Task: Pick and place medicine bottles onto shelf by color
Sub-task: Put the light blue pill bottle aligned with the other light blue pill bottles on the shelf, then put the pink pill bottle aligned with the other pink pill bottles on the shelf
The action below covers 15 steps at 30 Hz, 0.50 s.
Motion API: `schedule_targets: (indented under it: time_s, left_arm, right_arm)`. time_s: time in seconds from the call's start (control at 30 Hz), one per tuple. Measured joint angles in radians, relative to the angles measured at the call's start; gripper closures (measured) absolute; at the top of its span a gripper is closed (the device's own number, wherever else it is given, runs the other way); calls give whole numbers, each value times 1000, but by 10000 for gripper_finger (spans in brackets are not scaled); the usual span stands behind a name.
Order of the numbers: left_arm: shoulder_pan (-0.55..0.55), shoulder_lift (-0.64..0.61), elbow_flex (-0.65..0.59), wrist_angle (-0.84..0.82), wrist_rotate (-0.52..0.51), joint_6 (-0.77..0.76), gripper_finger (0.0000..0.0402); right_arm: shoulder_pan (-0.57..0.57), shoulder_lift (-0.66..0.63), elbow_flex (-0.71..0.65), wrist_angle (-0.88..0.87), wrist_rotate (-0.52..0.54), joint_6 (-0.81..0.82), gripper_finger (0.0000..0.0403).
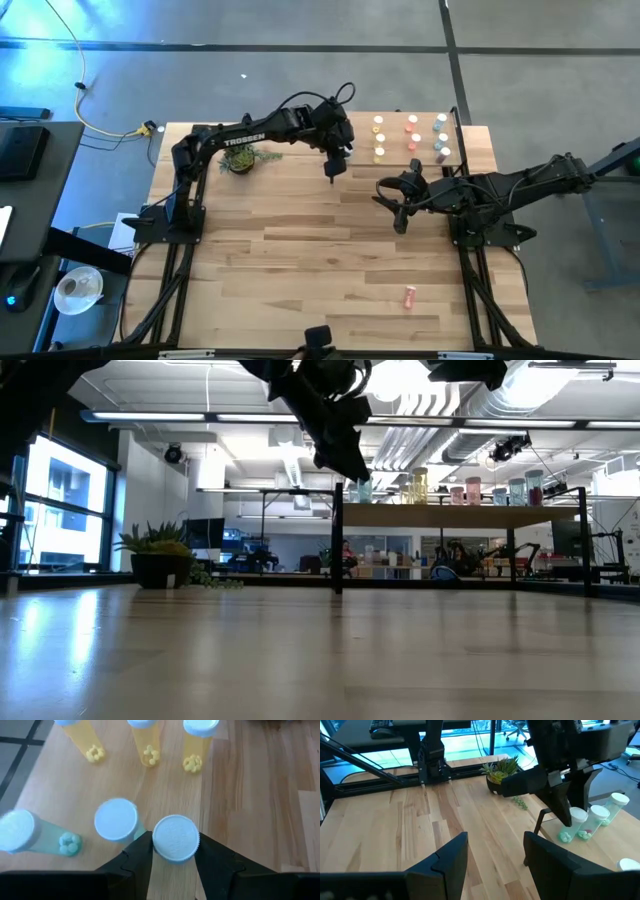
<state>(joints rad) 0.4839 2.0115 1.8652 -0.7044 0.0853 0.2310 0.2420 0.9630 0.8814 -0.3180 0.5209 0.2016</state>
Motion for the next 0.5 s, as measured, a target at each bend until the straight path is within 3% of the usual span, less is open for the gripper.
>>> schedule_targets:
  time_s: [0.27, 0.5]
  left_arm:
    - [0, 4, -2, 4, 0, -1, 228]
    - [-1, 4, 30, -4, 5, -1, 216]
  right_arm:
    - [0, 0, 0, 0, 0, 1, 219]
    - [0, 0, 0, 0, 0, 0, 219]
